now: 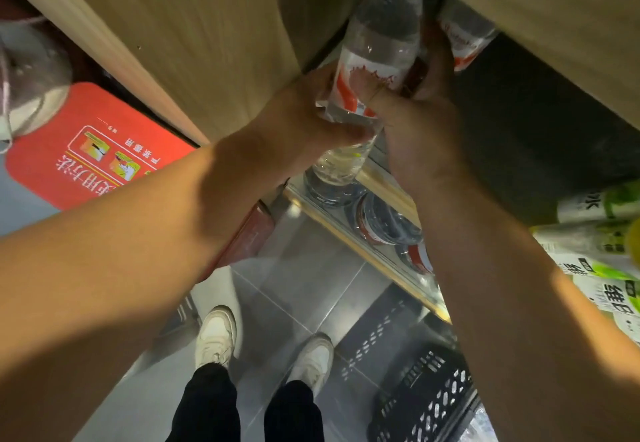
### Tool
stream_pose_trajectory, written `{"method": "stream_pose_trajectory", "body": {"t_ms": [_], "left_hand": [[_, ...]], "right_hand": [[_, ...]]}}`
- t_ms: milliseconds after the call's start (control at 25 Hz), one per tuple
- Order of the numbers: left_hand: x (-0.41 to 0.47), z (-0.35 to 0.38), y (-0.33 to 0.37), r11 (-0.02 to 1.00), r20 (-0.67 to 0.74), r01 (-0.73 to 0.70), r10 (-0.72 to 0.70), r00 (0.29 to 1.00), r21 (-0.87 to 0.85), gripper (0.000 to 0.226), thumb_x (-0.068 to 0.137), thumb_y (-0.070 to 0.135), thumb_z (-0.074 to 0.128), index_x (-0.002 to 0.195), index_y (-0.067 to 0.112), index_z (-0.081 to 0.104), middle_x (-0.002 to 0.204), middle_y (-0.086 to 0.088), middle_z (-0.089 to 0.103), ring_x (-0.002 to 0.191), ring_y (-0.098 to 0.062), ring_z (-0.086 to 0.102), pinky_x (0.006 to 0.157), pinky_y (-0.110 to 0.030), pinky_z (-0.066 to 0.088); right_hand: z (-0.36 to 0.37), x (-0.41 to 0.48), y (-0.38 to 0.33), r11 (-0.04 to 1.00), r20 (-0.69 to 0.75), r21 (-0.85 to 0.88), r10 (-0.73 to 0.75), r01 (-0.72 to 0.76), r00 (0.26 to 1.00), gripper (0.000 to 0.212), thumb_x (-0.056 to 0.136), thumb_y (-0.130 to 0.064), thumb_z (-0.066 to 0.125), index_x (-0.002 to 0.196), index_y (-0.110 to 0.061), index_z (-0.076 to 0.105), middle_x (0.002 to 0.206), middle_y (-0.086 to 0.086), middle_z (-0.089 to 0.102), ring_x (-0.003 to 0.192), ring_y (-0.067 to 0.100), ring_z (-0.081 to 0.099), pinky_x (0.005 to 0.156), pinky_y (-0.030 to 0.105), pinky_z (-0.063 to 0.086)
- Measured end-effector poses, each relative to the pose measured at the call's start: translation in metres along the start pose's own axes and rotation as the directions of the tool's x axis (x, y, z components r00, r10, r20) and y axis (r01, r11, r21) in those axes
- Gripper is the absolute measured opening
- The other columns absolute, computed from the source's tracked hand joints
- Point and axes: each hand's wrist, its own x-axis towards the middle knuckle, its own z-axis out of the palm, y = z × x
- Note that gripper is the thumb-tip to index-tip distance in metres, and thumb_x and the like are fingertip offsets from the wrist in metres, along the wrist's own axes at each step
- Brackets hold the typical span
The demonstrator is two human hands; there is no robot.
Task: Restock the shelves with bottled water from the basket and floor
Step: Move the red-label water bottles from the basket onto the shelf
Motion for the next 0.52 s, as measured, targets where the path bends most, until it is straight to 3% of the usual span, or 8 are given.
{"method": "stream_pose_trajectory", "body": {"t_ms": [40, 200, 320, 400, 520], "left_hand": [[0.002, -0.003, 0.0, 1.0, -0.016, -0.018, 0.018, 1.0, 0.004, 0.039, 0.071, 0.02, 0.086, 0.1, 0.03, 0.063, 0.097, 0.014, 0.072, 0.096, -0.001, 0.067, 0.082, -0.019, 0.052], [0.011, -0.013, -0.001, 0.991, -0.052, -0.124, 0.126, 0.991, 0.046, 0.055, 0.062, 0.027, 0.087, 0.112, 0.025, 0.062, 0.11, 0.004, 0.071, 0.107, -0.011, 0.067, 0.097, -0.037, 0.053], [0.016, -0.014, -0.004, 0.981, -0.054, -0.193, 0.195, 0.979, 0.033, 0.068, 0.065, 0.027, 0.085, 0.122, 0.004, 0.058, 0.116, -0.012, 0.07, 0.111, -0.024, 0.066, 0.099, -0.049, 0.05], [0.02, -0.015, -0.006, 0.975, -0.048, -0.22, 0.222, 0.974, 0.04, 0.065, 0.067, 0.021, 0.084, 0.121, -0.002, 0.057, 0.114, -0.014, 0.069, 0.111, -0.026, 0.066, 0.099, -0.049, 0.051], [0.025, -0.018, -0.002, 0.968, -0.071, -0.246, 0.249, 0.966, 0.044, 0.06, 0.07, 0.009, 0.082, 0.123, 0.002, 0.055, 0.115, -0.009, 0.068, 0.111, -0.02, 0.065, 0.099, -0.043, 0.052]], "right_hand": [[0.003, 0.001, -0.003, 1.0, -0.006, 0.01, -0.022, 0.022, 1.0, 0.05, 0.082, -0.016, 0.075, 0.113, -0.04, 0.043, 0.116, -0.018, 0.056, 0.1, -0.008, 0.056, 0.078, 0.011, 0.051], [0.01, 0.001, -0.008, 0.993, -0.002, 0.084, -0.079, 0.079, 0.997, 0.06, 0.084, -0.009, 0.072, 0.13, -0.027, 0.038, 0.129, -0.004, 0.056, 0.101, -0.007, 0.061, 0.076, 0.013, 0.054], [0.015, 0.0, -0.01, 0.995, -0.044, 0.021, -0.097, 0.098, 0.994, 0.064, 0.084, -0.016, 0.073, 0.135, -0.03, 0.038, 0.126, -0.009, 0.057, 0.102, -0.01, 0.057, 0.08, 0.011, 0.051], [0.014, -0.001, -0.01, 0.993, -0.066, 0.008, -0.117, 0.118, 0.991, 0.062, 0.083, -0.019, 0.074, 0.132, -0.034, 0.039, 0.121, -0.014, 0.057, 0.103, -0.011, 0.057, 0.082, 0.013, 0.051], [0.016, -0.002, -0.012, 0.986, -0.063, -0.037, -0.162, 0.16, 0.985, 0.065, 0.085, -0.021, 0.072, 0.137, -0.031, 0.035, 0.13, -0.01, 0.053, 0.118, 0.0, 0.053, 0.09, 0.017, 0.051]]}}
